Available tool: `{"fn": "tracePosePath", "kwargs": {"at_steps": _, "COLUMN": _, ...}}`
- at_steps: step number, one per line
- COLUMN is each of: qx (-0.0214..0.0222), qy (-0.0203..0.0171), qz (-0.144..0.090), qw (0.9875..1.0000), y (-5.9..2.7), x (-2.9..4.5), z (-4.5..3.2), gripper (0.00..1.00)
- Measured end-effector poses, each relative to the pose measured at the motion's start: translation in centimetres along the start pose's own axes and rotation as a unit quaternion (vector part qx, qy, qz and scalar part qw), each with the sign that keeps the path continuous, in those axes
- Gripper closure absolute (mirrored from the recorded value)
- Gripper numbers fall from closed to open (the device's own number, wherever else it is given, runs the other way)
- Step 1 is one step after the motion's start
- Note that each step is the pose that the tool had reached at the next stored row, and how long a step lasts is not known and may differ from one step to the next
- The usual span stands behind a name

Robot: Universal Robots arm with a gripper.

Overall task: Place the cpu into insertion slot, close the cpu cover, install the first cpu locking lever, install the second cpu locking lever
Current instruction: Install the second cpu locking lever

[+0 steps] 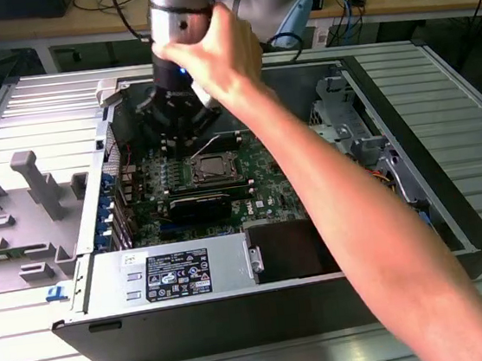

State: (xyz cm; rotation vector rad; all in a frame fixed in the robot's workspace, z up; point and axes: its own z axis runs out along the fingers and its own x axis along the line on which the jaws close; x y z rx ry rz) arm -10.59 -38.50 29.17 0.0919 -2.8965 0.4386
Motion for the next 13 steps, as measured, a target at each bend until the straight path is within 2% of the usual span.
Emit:
{"fn": "tracePosePath", "kwargs": {"at_steps": 2, "qx": 0.0210, "qy": 0.0167, "qz": 0.000, "qw": 0.9996, "y": -1.68, "x": 1.32, "z": -1.64, "gripper": 0.89}}
{"fn": "tracePosePath", "kwargs": {"at_steps": 13, "qx": 0.0211, "qy": 0.0168, "qz": 0.000, "qw": 0.9996, "y": -1.70, "x": 1.33, "z": -1.65, "gripper": 0.89}}
